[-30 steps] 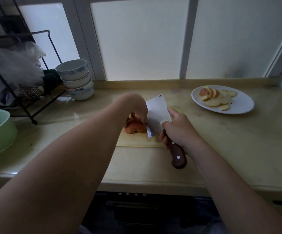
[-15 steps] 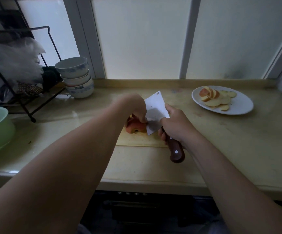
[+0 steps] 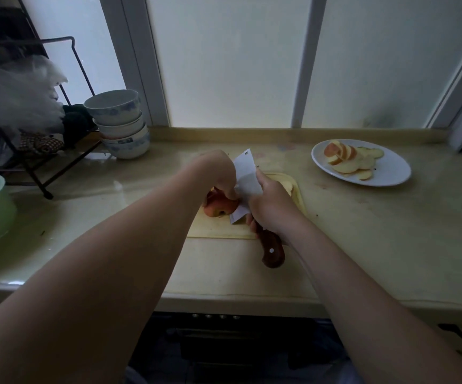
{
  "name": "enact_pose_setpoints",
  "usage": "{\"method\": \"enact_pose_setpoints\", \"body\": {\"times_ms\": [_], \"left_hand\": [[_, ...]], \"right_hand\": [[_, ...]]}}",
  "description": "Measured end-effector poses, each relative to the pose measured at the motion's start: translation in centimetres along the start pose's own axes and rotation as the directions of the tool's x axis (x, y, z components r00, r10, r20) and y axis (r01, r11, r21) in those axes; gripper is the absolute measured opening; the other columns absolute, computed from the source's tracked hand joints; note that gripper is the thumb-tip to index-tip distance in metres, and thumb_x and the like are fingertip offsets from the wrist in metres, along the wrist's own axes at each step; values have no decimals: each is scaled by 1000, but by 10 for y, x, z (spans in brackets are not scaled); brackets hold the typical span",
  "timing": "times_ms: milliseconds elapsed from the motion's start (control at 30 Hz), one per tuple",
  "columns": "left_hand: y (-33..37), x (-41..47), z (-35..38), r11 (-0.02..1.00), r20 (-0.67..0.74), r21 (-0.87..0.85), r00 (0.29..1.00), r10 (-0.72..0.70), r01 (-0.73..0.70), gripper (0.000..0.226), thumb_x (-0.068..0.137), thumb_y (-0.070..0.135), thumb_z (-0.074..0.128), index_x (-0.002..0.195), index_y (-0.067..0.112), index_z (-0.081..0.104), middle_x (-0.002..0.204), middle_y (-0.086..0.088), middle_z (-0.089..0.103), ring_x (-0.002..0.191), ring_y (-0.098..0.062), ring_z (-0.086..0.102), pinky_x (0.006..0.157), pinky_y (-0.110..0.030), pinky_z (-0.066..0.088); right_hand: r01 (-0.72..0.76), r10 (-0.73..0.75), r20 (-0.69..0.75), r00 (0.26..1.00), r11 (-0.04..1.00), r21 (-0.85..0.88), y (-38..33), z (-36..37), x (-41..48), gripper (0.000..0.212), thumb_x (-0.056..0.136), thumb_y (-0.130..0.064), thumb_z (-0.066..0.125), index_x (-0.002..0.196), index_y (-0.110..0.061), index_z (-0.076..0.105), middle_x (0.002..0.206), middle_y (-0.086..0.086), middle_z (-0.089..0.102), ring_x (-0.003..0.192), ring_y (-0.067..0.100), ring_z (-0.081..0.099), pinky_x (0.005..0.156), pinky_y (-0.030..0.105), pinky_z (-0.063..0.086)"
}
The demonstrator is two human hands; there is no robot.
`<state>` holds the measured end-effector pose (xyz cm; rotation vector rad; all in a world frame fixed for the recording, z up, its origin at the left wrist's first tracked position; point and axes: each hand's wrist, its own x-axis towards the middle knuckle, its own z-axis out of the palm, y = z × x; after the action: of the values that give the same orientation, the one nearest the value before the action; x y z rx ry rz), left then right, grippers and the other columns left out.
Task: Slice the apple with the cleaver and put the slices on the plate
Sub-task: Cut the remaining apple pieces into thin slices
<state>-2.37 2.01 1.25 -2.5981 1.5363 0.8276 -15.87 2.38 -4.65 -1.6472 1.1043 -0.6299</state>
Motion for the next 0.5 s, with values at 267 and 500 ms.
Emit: {"method": "enact_pose_setpoints", "body": {"times_ms": [267,500], "left_hand": [[-1,-9,2,999,-90,-30,996,23,-25,37,89,23,77,81,1,49,83,-17,64,99,-35,71,95,-44,57],[-4,-8,2,999,-91,-19,995,38,-40,35,90,29,76,94,1,55,99,-18,71,94,-33,72,92,-40,58]], "right_hand": [[-27,32,45,998,994,-109,-7,1,6,70,96,3,38,162,-20,32,62,7,64,37,9,55,37,19,41],[-53,52,37,998,998,20,-2,-16,-8,50,94,2,38,132,-22,62,61,15,61,37,16,49,40,24,41]]}}
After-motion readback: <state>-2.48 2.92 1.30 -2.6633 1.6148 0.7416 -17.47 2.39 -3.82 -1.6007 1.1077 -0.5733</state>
